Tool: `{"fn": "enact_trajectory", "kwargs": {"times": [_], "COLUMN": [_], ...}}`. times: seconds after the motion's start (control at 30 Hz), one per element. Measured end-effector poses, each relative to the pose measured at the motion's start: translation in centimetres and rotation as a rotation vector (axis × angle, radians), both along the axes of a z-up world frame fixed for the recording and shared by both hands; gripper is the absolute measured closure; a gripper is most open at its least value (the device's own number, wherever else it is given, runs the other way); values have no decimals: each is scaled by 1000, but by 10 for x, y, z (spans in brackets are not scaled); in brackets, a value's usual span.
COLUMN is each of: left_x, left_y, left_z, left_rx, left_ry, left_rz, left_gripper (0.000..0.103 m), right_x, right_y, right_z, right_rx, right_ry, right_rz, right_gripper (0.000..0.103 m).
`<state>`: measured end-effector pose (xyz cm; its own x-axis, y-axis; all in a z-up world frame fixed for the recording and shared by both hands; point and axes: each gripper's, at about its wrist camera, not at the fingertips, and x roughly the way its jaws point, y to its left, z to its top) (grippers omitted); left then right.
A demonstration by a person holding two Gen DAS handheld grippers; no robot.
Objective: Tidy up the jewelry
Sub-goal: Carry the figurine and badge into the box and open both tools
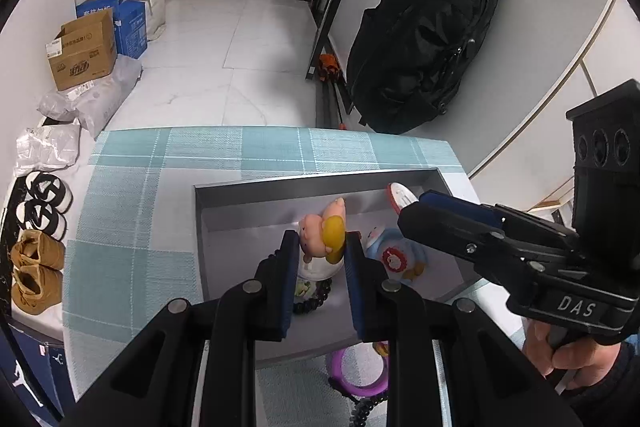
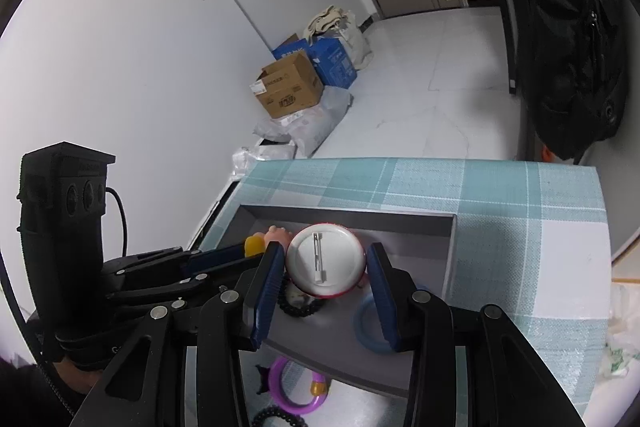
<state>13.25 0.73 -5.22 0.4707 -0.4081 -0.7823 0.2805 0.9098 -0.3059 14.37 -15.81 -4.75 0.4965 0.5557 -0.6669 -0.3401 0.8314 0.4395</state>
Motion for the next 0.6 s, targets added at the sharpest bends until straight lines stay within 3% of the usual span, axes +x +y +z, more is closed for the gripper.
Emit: {"fn": "enact_trajectory", "kwargs": {"times": [0.17,0.37,0.43,0.6], "left_x": [4,10,10,2], "left_y": [3,17,17,13], "left_z": [-2,-8,-6,1], "left_rx": [-15,-126,-141,-136], "left_ry": [14,73,74,36], "left_rz": [29,74,75,59], "left_gripper": [85,84,77,74], "right_x": [2,-1,-2,-11], "right_y": [-2,0,-1,-12], "right_z": [-3,0,2,8], "right_rx": [-2,-15,-10,12], "right_ry": [16,-2,-12,-46], "right_rz": [-21,-14,-12,-48], "right_gripper": [61,58,50,48]}}
